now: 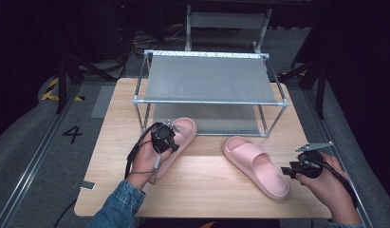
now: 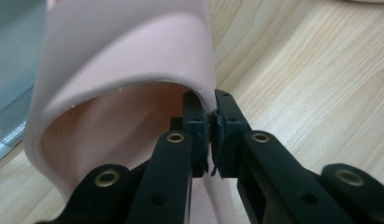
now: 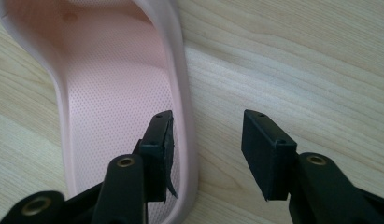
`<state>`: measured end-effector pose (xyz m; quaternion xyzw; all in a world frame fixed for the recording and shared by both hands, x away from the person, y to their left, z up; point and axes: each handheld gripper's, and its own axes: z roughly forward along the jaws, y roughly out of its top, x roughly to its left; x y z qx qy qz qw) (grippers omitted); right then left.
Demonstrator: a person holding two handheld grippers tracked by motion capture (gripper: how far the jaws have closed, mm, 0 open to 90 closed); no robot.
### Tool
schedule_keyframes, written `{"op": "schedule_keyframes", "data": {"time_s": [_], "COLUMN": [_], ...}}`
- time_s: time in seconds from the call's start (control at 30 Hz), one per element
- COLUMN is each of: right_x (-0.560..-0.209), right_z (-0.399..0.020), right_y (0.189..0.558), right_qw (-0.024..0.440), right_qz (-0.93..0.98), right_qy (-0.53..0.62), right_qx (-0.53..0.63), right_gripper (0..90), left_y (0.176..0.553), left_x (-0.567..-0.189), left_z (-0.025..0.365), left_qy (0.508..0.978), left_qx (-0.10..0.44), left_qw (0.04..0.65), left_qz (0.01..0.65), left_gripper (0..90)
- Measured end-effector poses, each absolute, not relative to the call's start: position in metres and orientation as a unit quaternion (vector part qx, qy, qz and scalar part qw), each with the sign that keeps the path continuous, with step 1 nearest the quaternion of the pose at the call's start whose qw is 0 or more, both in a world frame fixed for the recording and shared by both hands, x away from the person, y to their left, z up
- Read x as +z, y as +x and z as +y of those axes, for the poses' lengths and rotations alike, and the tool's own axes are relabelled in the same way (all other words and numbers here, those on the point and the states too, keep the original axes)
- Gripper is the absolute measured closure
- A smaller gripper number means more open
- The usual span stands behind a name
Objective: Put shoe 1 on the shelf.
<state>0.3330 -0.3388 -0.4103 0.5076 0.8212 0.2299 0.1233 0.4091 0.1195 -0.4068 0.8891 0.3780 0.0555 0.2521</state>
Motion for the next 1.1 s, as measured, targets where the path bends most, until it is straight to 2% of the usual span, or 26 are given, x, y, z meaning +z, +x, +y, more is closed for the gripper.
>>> {"op": "schedule_keyframes", "data": {"time_s": [0.3,0.63,0.83,1.1], "right_x": [-0.410,-0.405,-0.404,-0.403], "right_z": [-0.336,-0.337,-0.339,-0.340], "right_y": [0.334,0.333,0.333,0.334], "right_qw": [0.121,0.117,0.118,0.112], "right_qz": [0.823,0.824,0.822,0.823], "right_qy": [0.505,0.503,0.505,0.502], "right_qx": [0.232,0.233,0.235,0.240], "right_gripper": [54.8,53.7,53.7,53.7], "left_y": [0.399,0.381,0.378,0.373], "left_x": [-0.391,-0.364,-0.349,-0.331], "left_z": [0.122,0.115,0.115,0.109], "left_qy": [0.896,0.905,0.900,0.905], "left_qx": [0.013,0.009,-0.006,0.000], "left_qw": [0.246,0.252,0.262,0.253], "left_qz": [0.370,0.342,0.349,0.343], "left_gripper": [85.3,85.2,85.1,85.1]}}
